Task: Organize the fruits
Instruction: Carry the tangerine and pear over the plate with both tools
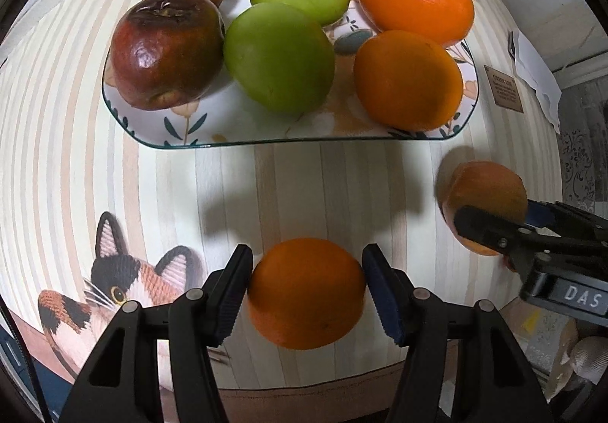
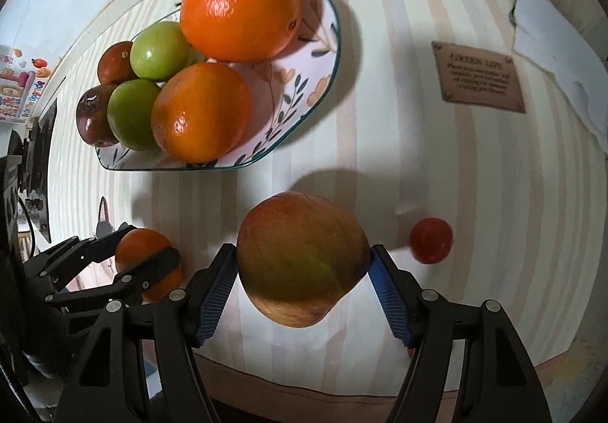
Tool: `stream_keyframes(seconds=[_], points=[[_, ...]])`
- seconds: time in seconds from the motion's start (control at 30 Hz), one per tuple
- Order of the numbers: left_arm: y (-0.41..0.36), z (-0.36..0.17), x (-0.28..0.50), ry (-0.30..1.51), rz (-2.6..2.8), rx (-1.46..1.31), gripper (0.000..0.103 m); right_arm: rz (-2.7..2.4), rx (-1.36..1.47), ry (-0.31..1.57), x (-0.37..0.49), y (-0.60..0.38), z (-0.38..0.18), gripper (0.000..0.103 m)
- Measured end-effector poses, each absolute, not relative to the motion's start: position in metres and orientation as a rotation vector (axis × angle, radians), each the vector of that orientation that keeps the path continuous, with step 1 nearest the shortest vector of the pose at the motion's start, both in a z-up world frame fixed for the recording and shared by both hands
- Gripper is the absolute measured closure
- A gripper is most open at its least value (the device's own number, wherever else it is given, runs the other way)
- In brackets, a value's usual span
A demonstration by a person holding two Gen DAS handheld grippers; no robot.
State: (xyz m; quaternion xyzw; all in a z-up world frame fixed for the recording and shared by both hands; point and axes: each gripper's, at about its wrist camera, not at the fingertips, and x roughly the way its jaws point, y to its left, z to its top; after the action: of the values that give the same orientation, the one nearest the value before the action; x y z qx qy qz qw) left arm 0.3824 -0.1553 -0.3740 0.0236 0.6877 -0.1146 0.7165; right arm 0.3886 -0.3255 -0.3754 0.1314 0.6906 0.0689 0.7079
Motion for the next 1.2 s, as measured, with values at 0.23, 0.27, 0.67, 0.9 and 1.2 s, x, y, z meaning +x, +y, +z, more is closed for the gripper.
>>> stream_keyframes(seconds=[0.23,0.27,0.67,0.9,1.2], points=[[-0.136,-0.367,0.370,1.488,-0.174,0.103,0.046,0.146,0.259,1.539,0.381,-0.322,-0.376,0.031],[-0.130,-0.368,0.370,1.487,-0.171,0.096,0.046,0.145,0.252,1.541,0.379,-0.322,-0.375,0.031],[-0.119,-0.357,0.362,1.474,-0.171,0.065,0.048,0.129,0.276,1.510,0.371,-0.330,-0.372,0.031],[-0.106,-0.329,0.367,1.437,-0.169,0.033,0.064,0.137,0.316,1.448,0.374,-0.329,-0.351,0.031],[-0.107,-0.347,0.383,1.514,-0.261,-0.051,0.042,0.147,0.345,1.418,0.394,-0.336,-0.333,0.031]])
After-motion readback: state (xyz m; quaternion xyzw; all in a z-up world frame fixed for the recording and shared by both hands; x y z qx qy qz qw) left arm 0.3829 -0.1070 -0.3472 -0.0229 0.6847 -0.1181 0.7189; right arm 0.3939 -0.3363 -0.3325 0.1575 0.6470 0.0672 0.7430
